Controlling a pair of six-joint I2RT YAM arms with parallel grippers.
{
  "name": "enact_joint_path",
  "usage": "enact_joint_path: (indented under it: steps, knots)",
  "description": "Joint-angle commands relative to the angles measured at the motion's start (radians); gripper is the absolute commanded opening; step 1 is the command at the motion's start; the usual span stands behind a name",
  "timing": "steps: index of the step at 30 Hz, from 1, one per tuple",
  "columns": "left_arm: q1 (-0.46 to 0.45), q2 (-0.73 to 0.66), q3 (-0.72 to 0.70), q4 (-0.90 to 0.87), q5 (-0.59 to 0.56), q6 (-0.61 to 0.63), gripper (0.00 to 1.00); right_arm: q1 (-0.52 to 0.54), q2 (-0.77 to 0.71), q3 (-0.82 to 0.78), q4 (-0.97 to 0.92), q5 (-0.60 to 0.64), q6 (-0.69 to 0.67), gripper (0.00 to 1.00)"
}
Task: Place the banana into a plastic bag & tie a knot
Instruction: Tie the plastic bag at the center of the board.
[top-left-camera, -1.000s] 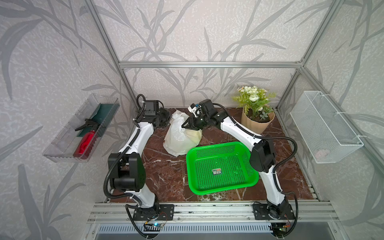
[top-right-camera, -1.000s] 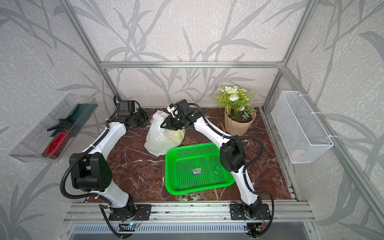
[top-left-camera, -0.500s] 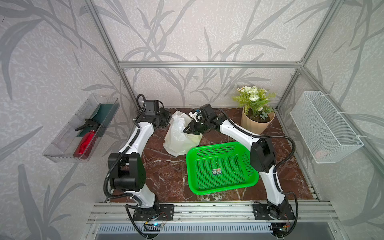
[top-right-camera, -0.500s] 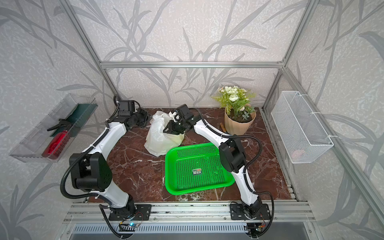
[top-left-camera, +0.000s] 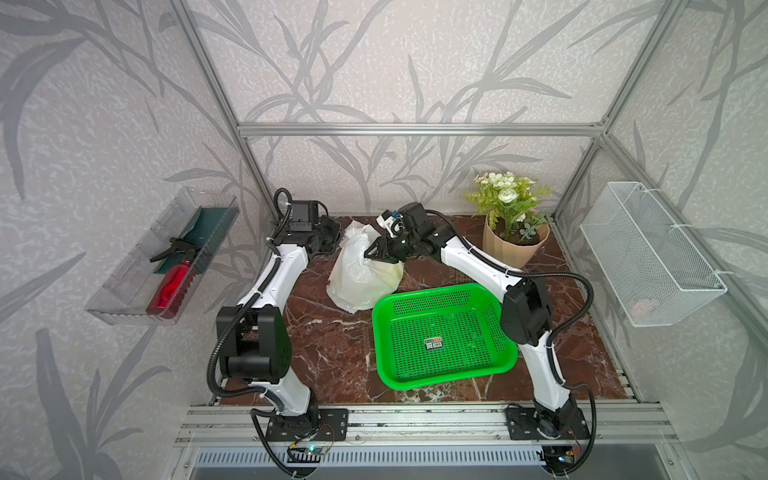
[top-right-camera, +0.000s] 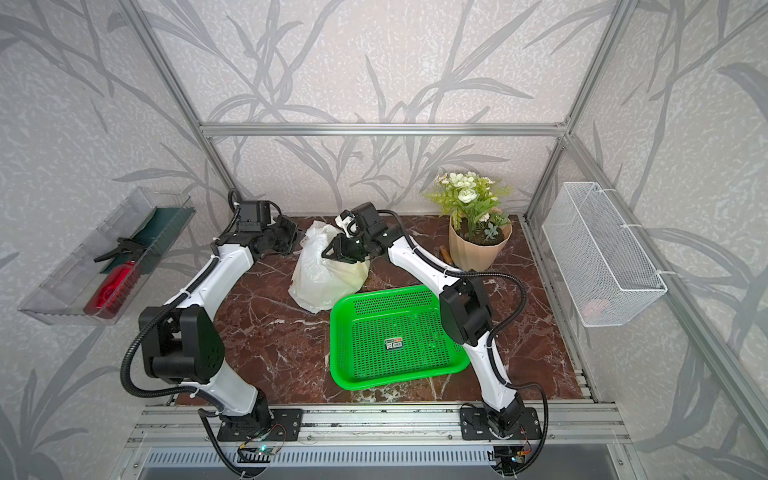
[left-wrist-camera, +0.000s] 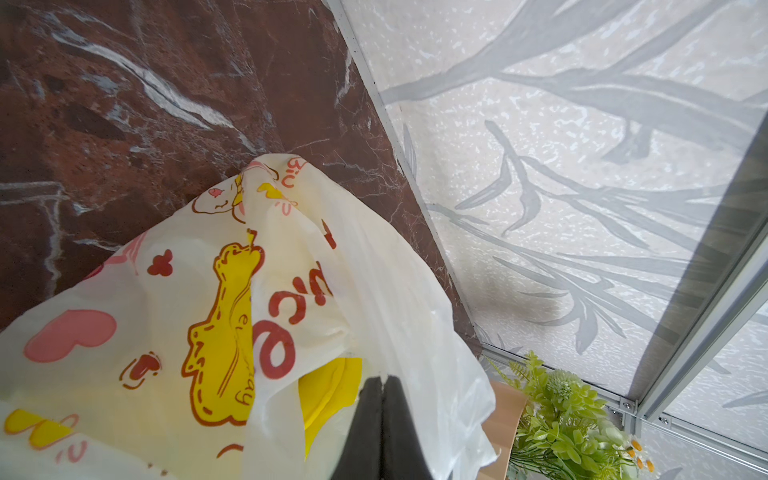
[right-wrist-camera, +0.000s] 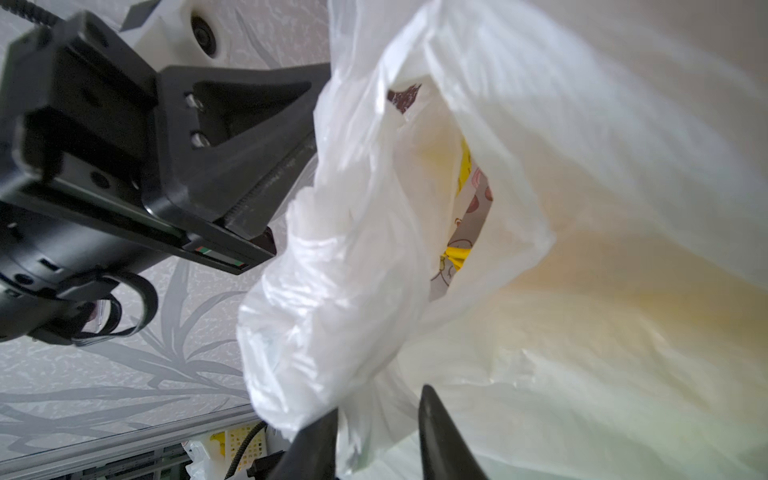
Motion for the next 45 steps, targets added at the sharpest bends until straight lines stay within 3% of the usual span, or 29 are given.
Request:
enact_joint_path:
  steps: [1,3,6,8,17,25,30,39,45]
  knots:
    - [-0.005,-0.030,0.004,-0.012,-0.011,0.008,0.00,0.001,0.008,0.042,-0.009,-0.021,-0.001,0.29]
    - [-0.005,-0.032,0.002,-0.013,-0.010,0.009,0.00,0.002,0.016,0.054,-0.015,-0.020,-0.002,0.23]
    - [-0.005,-0.034,0.003,-0.015,-0.012,0.010,0.00,0.002,0.015,0.062,-0.025,-0.002,-0.010,0.04]
    - [-0.005,-0.036,0.006,-0.022,-0.015,0.013,0.00,0.002,0.008,0.060,-0.039,0.013,-0.016,0.00]
    - [0.009,-0.046,0.042,-0.102,-0.068,0.054,0.00,0.000,-0.050,0.048,-0.234,0.151,-0.169,0.00]
    - [0.088,0.054,0.212,-0.152,-0.074,0.124,0.00,-0.037,-0.133,-0.056,-0.402,0.303,-0.328,0.00]
    - [0.111,0.126,0.321,-0.151,-0.092,0.136,0.00,-0.054,-0.107,0.000,-0.506,0.402,-0.402,0.00]
    - [0.176,0.157,0.382,-0.149,-0.094,0.132,0.00,-0.107,-0.068,0.044,-0.596,0.486,-0.401,0.00]
    - [0.186,0.129,0.328,-0.147,-0.088,0.132,0.00,-0.107,-0.083,-0.023,-0.590,0.510,-0.358,0.00]
